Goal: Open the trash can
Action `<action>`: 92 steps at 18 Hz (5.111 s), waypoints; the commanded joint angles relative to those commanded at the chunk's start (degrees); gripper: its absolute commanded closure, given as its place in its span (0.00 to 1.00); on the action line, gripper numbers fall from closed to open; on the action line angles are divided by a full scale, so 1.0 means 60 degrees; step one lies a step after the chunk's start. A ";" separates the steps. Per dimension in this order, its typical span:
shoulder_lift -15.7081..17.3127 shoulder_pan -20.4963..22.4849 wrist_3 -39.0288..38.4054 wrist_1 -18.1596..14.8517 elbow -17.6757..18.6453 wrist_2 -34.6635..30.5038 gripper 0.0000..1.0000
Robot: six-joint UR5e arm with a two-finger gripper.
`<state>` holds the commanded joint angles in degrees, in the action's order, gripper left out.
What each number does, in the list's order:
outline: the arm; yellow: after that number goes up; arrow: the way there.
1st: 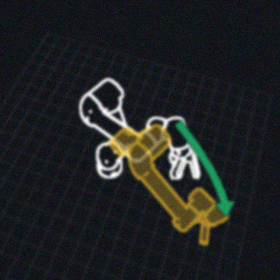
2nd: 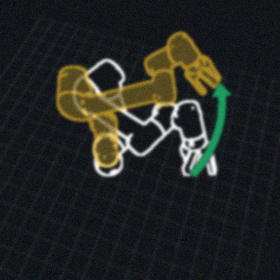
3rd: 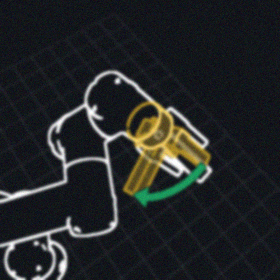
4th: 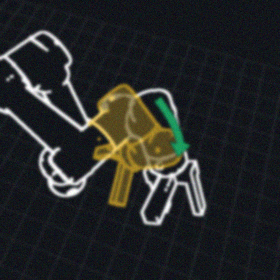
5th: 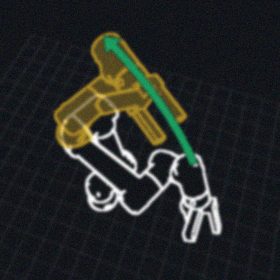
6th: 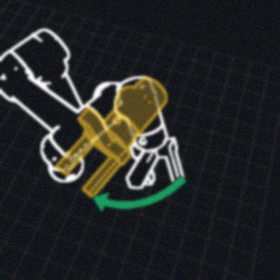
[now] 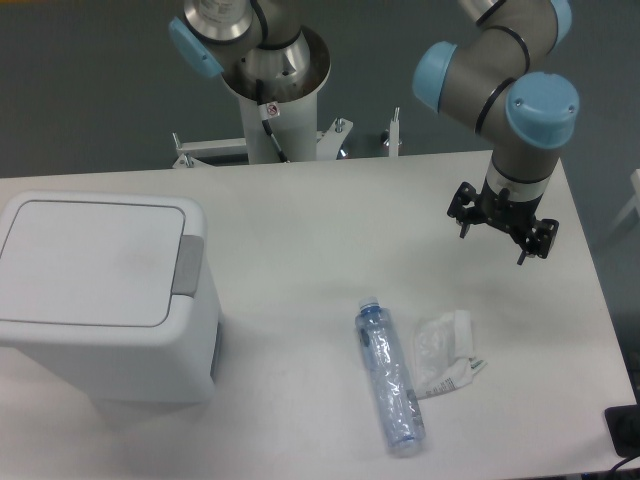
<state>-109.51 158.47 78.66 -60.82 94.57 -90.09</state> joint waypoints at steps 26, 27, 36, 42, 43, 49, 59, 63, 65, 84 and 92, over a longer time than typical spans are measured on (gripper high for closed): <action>0.0161 -0.0366 -0.2414 0.0601 0.0103 0.1288 0.00; 0.0263 -0.0526 -0.2881 0.0586 0.0045 0.1463 0.00; 0.0498 -0.1888 -0.5856 -0.0335 -0.1198 0.1831 0.00; -0.0145 -0.2358 -0.7102 -0.3278 -0.3789 0.3411 0.00; -0.0262 -0.2373 -0.7307 -0.3615 -0.4112 0.3587 0.00; -0.0264 -0.3309 -0.7412 -0.4277 -0.4394 0.3764 0.00; 0.0278 -0.3925 -0.7412 -0.4467 -0.4028 0.3896 0.00; 0.0337 -0.4101 -0.7427 -0.4438 -0.3852 0.3867 0.00; 0.0352 -0.4131 -0.7470 -0.4424 -0.3677 0.3853 0.00; 0.0337 -0.4380 -0.7998 -0.3999 -0.3545 0.3985 0.00; 0.0352 -0.4380 -0.8262 -0.3984 -0.3456 0.3970 0.00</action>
<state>-107.40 132.19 29.09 -84.73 73.83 -66.27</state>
